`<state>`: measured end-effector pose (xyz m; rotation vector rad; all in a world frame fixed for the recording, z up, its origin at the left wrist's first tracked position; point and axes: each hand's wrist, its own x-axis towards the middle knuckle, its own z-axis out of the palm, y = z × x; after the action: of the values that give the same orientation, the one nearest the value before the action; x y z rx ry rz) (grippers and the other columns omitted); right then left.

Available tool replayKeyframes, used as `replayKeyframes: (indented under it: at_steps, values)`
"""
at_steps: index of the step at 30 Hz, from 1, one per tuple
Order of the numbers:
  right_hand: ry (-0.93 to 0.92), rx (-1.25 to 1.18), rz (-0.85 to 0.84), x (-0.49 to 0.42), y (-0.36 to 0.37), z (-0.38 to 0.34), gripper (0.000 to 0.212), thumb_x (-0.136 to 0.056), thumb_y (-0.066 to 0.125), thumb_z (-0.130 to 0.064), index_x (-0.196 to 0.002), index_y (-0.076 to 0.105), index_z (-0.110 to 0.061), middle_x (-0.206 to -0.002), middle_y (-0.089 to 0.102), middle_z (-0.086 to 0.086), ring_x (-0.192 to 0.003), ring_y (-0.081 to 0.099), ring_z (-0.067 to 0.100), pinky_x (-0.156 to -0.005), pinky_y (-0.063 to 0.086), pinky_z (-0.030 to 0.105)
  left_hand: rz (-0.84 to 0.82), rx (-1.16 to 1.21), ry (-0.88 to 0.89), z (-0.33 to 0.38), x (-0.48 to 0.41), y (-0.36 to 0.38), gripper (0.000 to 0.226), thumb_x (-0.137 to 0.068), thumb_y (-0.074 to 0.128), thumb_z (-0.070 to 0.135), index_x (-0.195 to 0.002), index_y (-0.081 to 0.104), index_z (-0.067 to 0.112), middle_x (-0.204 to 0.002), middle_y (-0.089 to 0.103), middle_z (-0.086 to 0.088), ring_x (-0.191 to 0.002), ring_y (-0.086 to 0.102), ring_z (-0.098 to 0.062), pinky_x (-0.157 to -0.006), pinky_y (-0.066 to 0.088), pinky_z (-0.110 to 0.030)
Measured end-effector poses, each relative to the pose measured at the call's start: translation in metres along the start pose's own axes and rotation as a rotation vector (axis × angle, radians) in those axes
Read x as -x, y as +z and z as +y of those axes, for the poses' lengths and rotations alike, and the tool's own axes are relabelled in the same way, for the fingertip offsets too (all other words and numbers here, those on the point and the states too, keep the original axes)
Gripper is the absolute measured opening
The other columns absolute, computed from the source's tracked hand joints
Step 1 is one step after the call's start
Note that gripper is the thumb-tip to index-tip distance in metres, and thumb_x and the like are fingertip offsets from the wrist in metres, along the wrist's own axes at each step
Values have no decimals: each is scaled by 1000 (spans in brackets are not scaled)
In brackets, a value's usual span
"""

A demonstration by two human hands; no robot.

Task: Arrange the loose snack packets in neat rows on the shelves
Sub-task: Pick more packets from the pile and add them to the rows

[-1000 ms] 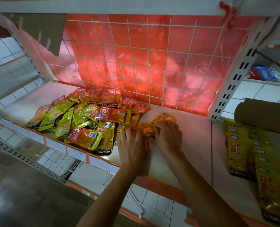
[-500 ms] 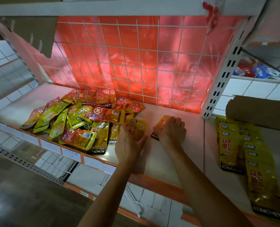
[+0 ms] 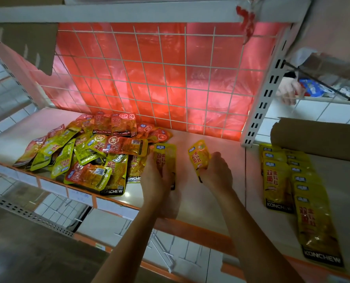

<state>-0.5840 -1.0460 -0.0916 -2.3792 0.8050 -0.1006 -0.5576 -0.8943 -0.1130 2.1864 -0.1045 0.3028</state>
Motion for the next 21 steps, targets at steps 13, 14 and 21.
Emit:
replayKeyframes:
  at_steps: [13, 14, 21]
  values:
    - [57, -379, 166, 27, -61, 74, 30, -93, 56, -27, -119, 57, -12, -94, 59, 2, -85, 54, 18, -67, 37, 27, -330, 505, -338, 57, 28, 59, 6, -92, 63, 21, -90, 67, 17, -85, 73, -2, -77, 70, -17, -73, 57, -36]
    - [66, -388, 192, 29, -69, 82, 30, -93, 57, -26, -119, 58, -12, -96, 60, 3, -86, 56, 19, -71, 39, 28, -370, 521, -344, 62, 32, 63, 7, -91, 64, 21, -86, 68, 19, -82, 74, 0, -74, 71, -16, -71, 57, -35]
    - [163, -381, 348, 44, -111, 139, 15, -90, 59, -18, -101, 63, -9, -93, 65, 8, -85, 59, 26, -71, 42, 32, -635, 392, -207, 97, 59, 92, 16, -87, 67, 19, -73, 72, 25, -74, 74, 4, -75, 72, -16, -78, 58, -36]
